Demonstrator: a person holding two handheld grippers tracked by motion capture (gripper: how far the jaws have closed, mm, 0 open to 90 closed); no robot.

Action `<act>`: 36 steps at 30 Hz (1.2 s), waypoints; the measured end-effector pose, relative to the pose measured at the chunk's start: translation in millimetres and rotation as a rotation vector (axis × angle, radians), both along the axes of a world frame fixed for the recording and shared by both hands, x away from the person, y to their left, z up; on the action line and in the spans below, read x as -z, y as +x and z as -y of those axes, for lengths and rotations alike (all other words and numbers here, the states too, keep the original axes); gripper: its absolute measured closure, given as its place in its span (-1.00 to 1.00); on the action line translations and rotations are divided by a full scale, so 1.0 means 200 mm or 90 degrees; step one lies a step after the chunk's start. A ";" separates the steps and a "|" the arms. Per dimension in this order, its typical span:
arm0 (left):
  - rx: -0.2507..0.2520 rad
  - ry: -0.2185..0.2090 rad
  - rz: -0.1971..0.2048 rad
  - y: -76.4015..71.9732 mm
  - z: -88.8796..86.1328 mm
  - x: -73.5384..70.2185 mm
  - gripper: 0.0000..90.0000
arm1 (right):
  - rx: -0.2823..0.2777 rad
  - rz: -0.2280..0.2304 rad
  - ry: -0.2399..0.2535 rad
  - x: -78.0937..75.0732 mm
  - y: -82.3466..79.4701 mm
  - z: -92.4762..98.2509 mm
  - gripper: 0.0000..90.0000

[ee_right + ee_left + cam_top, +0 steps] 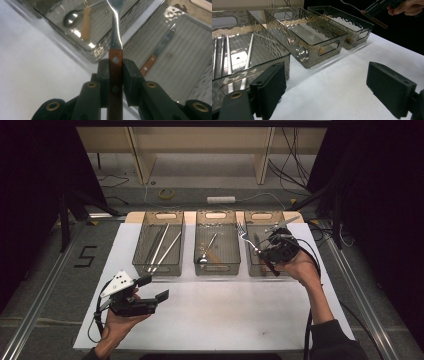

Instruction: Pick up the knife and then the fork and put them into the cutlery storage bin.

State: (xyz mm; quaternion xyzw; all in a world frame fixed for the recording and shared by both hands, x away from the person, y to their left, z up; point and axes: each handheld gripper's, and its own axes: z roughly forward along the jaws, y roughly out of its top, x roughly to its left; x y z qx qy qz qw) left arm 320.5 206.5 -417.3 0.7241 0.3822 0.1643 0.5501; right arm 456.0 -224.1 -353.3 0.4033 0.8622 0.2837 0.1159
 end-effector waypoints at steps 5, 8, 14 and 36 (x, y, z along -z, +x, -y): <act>0.000 0.000 0.000 0.00 0.00 0.00 -0.65 | 0.013 0.000 0.000 0.00 0.04 0.01 0.73; 0.000 0.001 0.000 0.00 0.00 0.00 -0.65 | 0.022 -0.001 0.001 0.00 0.07 0.01 0.73; -0.001 -0.001 0.000 0.00 0.00 0.00 -0.65 | 0.040 -0.002 0.002 0.00 0.14 0.02 0.73; -0.001 0.001 0.002 0.00 -0.01 0.00 -0.65 | 0.104 -0.013 0.000 0.04 0.30 0.08 0.73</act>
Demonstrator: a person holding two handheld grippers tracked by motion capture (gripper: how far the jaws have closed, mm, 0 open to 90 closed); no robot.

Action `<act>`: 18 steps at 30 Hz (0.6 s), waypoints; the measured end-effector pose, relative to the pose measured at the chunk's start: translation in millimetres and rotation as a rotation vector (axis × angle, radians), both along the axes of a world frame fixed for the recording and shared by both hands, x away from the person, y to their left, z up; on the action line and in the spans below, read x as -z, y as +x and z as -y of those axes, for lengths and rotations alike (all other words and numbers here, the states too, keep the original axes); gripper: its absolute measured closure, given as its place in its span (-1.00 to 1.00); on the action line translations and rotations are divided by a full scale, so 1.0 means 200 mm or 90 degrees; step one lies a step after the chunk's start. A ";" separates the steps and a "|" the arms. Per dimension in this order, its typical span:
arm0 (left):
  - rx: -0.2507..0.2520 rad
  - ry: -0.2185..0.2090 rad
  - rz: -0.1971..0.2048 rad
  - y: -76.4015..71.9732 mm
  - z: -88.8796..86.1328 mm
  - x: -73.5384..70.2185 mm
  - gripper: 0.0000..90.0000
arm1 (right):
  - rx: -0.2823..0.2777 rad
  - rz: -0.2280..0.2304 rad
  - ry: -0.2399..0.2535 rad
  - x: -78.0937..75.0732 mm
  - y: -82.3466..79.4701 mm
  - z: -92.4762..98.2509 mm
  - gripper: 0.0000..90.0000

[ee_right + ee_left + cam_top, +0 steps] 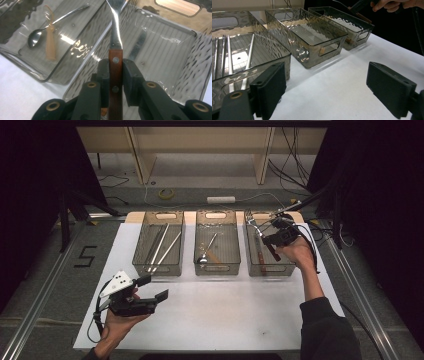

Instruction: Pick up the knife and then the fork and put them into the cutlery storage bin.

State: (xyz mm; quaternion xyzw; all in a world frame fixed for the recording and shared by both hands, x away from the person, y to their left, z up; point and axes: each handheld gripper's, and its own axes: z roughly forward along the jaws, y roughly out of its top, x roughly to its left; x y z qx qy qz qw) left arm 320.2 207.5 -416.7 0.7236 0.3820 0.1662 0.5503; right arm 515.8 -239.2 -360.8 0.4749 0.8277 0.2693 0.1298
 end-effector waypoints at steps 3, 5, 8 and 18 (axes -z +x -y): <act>0.000 -0.001 0.000 0.00 0.00 0.00 -0.65 | 0.012 -0.006 -0.003 0.01 0.02 0.01 0.73; 0.000 -0.001 0.000 0.00 0.00 0.00 -0.65 | 0.025 -0.009 -0.004 0.03 0.04 0.01 0.72; 0.000 -0.002 0.000 0.00 0.00 0.00 -0.65 | 0.039 -0.009 -0.007 0.04 0.06 0.02 0.72; 0.000 -0.002 0.000 0.00 0.00 0.00 -0.65 | 0.068 -0.015 -0.018 0.09 0.10 0.00 0.72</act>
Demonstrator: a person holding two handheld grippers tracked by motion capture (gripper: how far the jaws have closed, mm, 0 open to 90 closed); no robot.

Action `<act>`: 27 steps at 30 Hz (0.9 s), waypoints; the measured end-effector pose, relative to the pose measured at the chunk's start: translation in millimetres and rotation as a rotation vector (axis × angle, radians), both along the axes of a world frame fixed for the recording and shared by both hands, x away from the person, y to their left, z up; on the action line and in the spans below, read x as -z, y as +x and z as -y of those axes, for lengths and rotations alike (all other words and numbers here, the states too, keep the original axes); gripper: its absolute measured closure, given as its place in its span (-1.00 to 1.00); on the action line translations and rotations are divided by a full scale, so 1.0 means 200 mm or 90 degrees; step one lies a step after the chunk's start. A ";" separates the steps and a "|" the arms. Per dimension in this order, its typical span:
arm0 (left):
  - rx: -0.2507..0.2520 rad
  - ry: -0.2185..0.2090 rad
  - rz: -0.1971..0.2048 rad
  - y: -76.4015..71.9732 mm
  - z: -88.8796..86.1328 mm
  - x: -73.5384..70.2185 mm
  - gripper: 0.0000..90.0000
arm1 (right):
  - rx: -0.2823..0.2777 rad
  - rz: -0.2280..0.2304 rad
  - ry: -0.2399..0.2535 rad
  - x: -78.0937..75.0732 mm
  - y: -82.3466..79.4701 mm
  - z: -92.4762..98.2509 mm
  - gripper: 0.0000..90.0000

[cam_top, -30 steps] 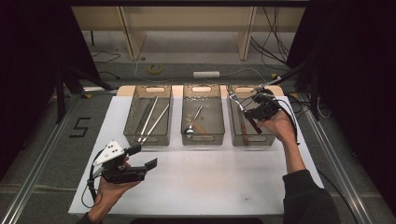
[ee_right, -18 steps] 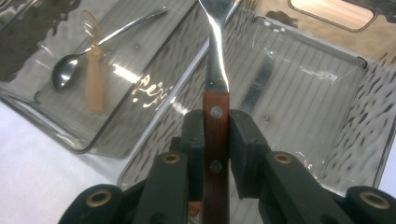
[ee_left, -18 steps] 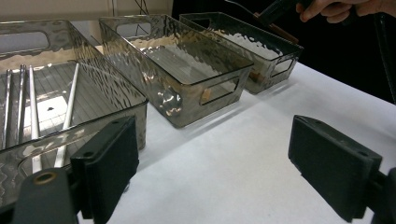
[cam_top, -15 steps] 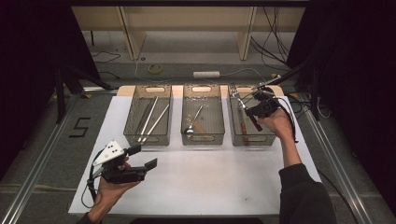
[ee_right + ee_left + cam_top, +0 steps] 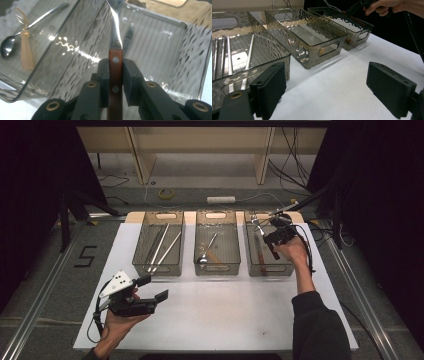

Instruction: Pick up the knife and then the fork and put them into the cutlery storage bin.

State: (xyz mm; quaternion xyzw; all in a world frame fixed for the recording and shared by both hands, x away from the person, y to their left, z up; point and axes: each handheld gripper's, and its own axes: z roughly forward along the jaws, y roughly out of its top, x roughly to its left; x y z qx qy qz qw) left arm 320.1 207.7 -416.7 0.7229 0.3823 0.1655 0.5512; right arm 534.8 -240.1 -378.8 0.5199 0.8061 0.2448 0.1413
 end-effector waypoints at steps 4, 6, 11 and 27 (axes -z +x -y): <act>0.002 -0.001 0.000 0.00 0.00 0.00 -0.65 | 0.005 -0.010 -0.004 0.03 0.01 -0.01 0.72; 0.001 -0.001 0.001 0.00 0.00 0.00 -0.65 | 0.009 -0.013 -0.003 0.04 0.01 -0.01 0.72; 0.002 0.000 0.000 0.00 0.00 0.00 -0.65 | 0.010 -0.018 -0.008 0.05 0.01 -0.01 0.72; 0.003 0.000 0.000 0.00 0.00 0.00 -0.65 | 0.018 -0.052 -0.008 0.15 0.01 0.00 0.72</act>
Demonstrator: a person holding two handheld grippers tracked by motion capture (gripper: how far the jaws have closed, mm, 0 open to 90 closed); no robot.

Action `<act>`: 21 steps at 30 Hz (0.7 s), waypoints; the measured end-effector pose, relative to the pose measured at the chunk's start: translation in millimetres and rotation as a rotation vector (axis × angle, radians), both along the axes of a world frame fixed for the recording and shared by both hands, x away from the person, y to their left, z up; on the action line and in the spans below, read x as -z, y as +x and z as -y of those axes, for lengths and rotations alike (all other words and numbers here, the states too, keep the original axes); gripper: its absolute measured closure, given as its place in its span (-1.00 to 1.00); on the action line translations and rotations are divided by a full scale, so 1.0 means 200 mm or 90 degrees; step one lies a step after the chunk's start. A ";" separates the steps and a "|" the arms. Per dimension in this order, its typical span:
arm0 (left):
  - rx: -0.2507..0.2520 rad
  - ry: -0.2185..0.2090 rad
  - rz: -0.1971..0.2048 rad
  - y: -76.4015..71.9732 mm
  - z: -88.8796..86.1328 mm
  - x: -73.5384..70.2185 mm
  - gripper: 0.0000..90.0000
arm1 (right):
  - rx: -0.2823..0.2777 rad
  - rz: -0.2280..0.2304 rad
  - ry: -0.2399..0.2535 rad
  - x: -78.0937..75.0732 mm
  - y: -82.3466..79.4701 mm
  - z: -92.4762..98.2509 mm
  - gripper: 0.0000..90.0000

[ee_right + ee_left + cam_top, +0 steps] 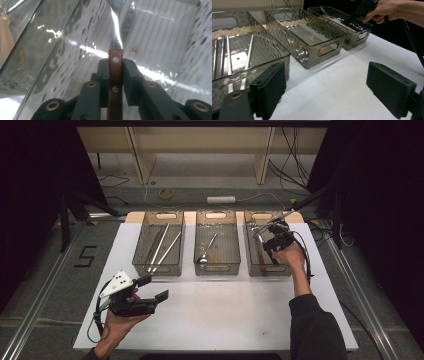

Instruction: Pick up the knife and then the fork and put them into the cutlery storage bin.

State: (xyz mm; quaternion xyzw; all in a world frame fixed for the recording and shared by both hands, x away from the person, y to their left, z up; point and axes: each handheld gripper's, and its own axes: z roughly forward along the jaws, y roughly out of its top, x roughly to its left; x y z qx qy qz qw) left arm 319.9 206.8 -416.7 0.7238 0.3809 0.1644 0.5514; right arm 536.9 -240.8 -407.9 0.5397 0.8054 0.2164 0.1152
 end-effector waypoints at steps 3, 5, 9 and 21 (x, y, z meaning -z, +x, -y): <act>0.001 0.001 0.000 0.00 0.00 0.00 -0.65 | 0.002 -0.003 -0.007 0.01 0.00 -0.01 0.69; 0.000 0.000 0.000 0.00 0.00 0.00 -0.65 | -0.004 -0.004 -0.001 0.01 0.00 -0.01 0.63; 0.000 0.001 0.000 0.00 0.00 0.00 -0.65 | -0.002 0.001 0.013 -0.02 -0.01 -0.01 0.61; 0.002 0.003 -0.001 0.00 0.00 0.00 -0.65 | -0.013 0.026 0.043 -0.06 -0.04 0.01 0.38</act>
